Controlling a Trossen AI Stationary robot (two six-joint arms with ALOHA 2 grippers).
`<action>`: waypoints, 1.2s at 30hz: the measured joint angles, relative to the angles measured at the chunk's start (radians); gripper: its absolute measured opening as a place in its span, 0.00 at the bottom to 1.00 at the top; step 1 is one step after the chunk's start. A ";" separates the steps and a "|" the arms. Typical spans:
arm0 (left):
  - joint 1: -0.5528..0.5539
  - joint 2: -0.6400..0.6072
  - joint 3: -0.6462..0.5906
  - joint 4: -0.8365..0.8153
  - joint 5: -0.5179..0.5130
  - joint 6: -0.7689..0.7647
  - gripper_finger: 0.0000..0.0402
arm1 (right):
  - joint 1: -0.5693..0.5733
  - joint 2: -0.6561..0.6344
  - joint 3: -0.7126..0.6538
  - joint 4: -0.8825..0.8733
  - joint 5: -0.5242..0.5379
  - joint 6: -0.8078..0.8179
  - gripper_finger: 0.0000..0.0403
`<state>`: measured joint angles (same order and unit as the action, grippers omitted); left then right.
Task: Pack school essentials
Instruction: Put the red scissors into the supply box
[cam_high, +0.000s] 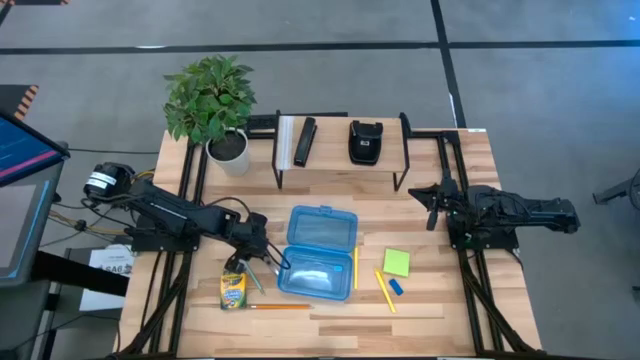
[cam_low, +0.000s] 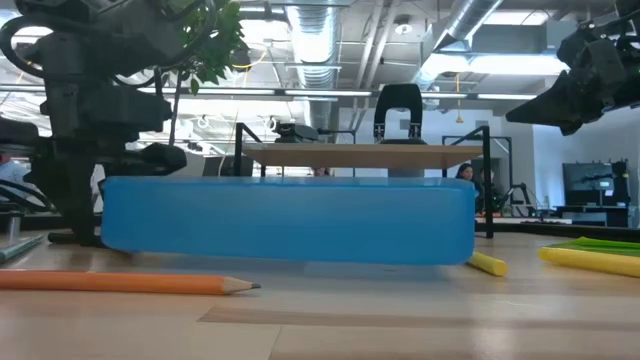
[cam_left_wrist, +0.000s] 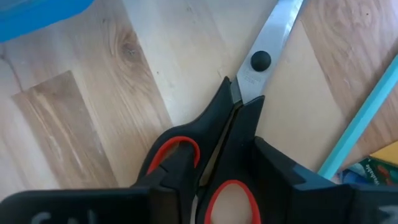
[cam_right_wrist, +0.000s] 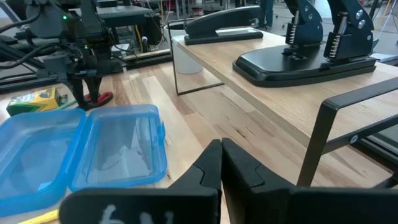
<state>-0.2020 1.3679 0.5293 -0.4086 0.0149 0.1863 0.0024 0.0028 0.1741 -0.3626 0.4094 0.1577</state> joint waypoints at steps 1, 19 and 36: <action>0.000 0.000 0.001 -0.007 -0.004 0.001 0.26 | 0.000 0.000 0.000 0.000 0.000 0.000 0.06; 0.001 0.002 0.199 -0.399 -0.082 -0.012 0.07 | 0.000 0.000 0.000 0.000 0.000 0.000 0.06; -0.024 0.034 0.201 -0.291 -0.046 0.001 0.40 | 0.000 0.000 0.000 -0.001 0.000 0.000 0.06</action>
<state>-0.2264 1.4024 0.7307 -0.6994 -0.0311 0.1871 0.0022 0.0029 0.1741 -0.3632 0.4095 0.1577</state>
